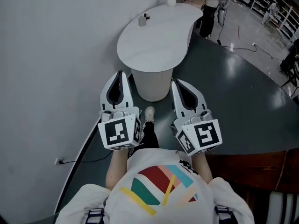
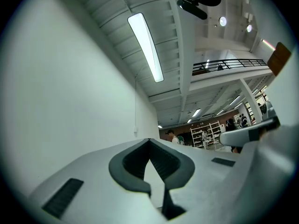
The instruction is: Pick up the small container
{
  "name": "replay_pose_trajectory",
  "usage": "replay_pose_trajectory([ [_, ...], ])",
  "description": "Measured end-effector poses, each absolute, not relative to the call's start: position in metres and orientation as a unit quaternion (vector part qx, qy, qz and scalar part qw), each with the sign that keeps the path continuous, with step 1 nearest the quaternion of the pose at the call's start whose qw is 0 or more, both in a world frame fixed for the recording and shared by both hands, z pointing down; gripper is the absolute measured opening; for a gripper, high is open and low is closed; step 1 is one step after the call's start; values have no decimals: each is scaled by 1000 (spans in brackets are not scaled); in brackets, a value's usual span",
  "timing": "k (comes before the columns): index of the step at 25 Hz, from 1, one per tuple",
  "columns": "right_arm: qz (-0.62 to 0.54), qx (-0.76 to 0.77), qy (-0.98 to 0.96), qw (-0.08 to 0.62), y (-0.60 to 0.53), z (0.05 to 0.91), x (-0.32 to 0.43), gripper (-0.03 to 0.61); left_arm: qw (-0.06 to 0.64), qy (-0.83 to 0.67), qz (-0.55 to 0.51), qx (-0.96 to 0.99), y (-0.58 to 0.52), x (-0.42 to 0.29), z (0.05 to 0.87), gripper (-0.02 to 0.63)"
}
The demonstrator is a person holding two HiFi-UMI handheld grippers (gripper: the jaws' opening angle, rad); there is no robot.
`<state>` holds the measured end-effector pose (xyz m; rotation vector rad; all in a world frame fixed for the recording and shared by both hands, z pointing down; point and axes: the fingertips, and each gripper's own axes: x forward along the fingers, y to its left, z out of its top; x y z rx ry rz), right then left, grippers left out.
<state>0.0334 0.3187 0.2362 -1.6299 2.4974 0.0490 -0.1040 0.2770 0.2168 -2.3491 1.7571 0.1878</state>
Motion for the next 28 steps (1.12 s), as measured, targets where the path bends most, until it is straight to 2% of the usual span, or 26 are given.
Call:
replay_pose_trajectory([
  [10,35,-536,840,72,298,236,16,11,124,584,70,-799,259,-103,209,17],
  [23,41,-538,842,24,230,253,-1,11,68,589,64,-802,181,-120,243,17],
  [28,46,-545,837,25,191,253,4,11,70,584,65,-806,146,-114,244,17],
])
